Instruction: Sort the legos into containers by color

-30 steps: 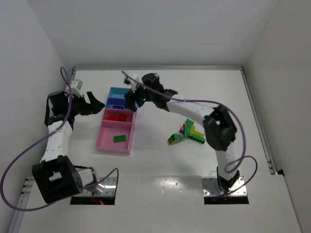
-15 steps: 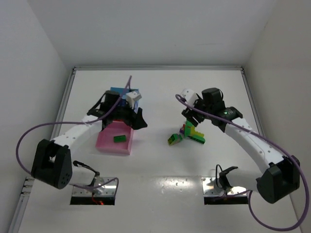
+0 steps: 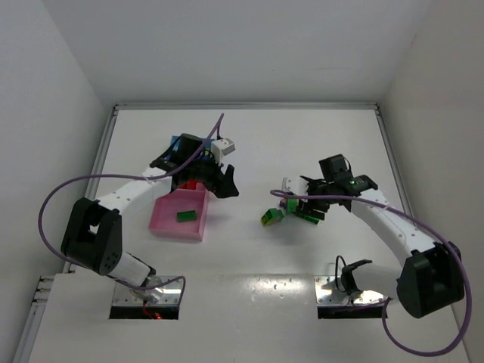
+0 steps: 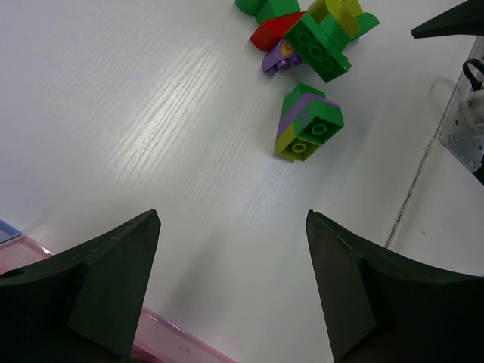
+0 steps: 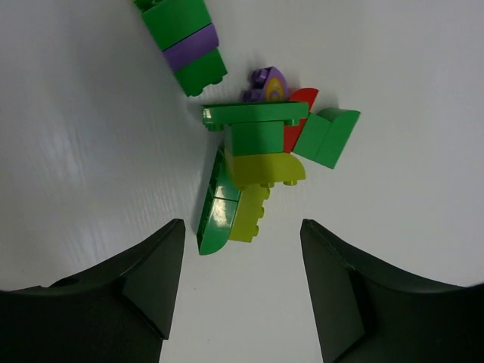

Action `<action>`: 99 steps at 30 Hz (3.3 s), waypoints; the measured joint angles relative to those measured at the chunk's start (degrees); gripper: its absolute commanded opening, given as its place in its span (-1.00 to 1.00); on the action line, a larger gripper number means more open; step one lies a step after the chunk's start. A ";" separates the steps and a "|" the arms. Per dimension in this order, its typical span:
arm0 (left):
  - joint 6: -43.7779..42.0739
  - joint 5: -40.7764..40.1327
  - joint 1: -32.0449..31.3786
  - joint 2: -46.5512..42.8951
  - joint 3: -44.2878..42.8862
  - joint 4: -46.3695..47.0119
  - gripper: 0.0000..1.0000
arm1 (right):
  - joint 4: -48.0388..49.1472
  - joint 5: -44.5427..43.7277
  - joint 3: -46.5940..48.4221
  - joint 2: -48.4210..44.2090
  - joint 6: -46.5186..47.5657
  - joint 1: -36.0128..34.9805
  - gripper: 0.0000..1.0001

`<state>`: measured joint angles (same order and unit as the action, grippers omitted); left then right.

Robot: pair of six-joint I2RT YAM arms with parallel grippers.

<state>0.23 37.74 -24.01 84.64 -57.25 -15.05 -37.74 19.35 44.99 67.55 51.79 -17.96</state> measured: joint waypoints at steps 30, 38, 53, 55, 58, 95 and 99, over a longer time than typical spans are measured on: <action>-1.77 0.20 2.56 3.82 -1.44 -2.54 0.69 | -3.02 11.30 8.31 21.66 7.15 3.98 0.57; -1.79 0.24 3.74 3.89 -1.44 -2.54 0.69 | -2.73 11.37 8.87 24.61 7.19 3.96 0.37; -1.40 1.77 3.93 3.89 -1.40 -2.54 0.66 | 2.62 10.62 7.30 23.32 6.43 3.96 -0.40; -1.22 3.26 4.33 3.76 -0.92 -2.29 0.66 | 2.73 10.67 7.30 22.32 5.75 3.96 -0.42; -0.46 7.93 5.40 3.15 1.11 -1.64 0.66 | 3.06 11.17 7.30 19.15 3.89 3.69 -0.42; 12.28 25.73 3.30 10.21 -4.09 3.96 0.64 | 11.10 9.75 19.21 18.64 -11.34 -17.94 -0.45; 12.28 25.88 3.30 10.21 -4.09 3.96 0.55 | 11.80 9.05 19.23 19.19 -11.34 -17.94 -0.45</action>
<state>12.51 63.61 -20.71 94.85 -61.34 -11.09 -25.93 28.40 64.23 86.74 40.45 -35.90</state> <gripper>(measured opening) 0.798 0.490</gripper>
